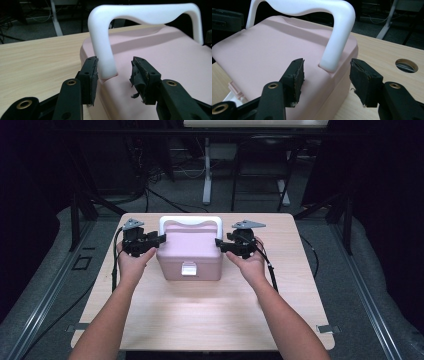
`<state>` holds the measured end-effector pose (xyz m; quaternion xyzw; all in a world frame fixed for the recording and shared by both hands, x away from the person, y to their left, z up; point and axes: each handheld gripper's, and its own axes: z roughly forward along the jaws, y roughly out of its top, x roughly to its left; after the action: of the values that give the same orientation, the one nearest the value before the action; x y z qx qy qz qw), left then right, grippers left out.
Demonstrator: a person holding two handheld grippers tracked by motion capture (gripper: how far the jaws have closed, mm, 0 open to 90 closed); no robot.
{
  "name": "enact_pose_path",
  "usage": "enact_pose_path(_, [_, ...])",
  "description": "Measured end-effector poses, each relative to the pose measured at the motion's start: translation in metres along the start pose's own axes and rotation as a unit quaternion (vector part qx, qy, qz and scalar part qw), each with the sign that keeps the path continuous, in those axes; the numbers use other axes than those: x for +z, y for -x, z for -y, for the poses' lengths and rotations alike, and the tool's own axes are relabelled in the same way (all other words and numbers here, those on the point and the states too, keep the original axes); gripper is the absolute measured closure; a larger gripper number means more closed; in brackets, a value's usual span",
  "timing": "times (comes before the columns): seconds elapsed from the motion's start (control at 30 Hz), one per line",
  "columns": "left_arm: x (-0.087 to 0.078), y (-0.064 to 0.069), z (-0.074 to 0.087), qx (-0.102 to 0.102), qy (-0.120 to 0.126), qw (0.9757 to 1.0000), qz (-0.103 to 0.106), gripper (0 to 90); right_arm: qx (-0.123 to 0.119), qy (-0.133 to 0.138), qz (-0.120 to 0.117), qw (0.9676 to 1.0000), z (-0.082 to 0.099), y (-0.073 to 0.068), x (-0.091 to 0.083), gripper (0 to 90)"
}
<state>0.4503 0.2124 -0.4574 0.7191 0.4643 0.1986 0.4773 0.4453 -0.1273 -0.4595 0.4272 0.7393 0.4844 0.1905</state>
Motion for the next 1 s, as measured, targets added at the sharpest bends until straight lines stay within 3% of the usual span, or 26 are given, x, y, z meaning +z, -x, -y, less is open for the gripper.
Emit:
enact_pose_path(0.13, [0.002,-0.003,0.000,-0.004,0.001,1.0000,-0.001,55.4,-0.015,-0.002,-0.002,0.9999,-0.004,-0.005,0.007,45.0])
enact_pose_path(0.37, [0.008,-0.003,-0.002,-0.002,0.001,1.0000,0.007,55.9,-0.006,0.001,0.007,1.0000,-0.008,-0.004,0.014,46.9])
enact_pose_path(0.53, [0.008,-0.005,-0.001,-0.016,0.009,0.9998,0.006,60.8,-0.008,0.002,0.008,0.9999,-0.008,-0.002,0.013,52.6])
enact_pose_path(0.77, [0.009,-0.007,-0.001,-0.014,0.014,0.9998,0.010,61.2,-0.024,0.005,0.015,0.9996,-0.009,-0.002,0.012,55.6])
enact_pose_path(0.83, [0.011,-0.006,-0.002,-0.016,0.013,0.9997,0.009,59.0,-0.023,0.004,0.019,0.9996,-0.009,-0.003,0.013,55.0])
enact_pose_path(0.87, [0.014,-0.005,-0.004,-0.005,0.012,0.9999,0.006,58.9,-0.020,0.006,0.022,0.9995,-0.010,-0.002,0.015,54.4])
enact_pose_path(1.0, [0.017,-0.007,-0.006,-0.012,0.012,0.9998,0.007,59.8,-0.010,0.009,0.016,0.9998,-0.010,0.001,0.017,56.0])
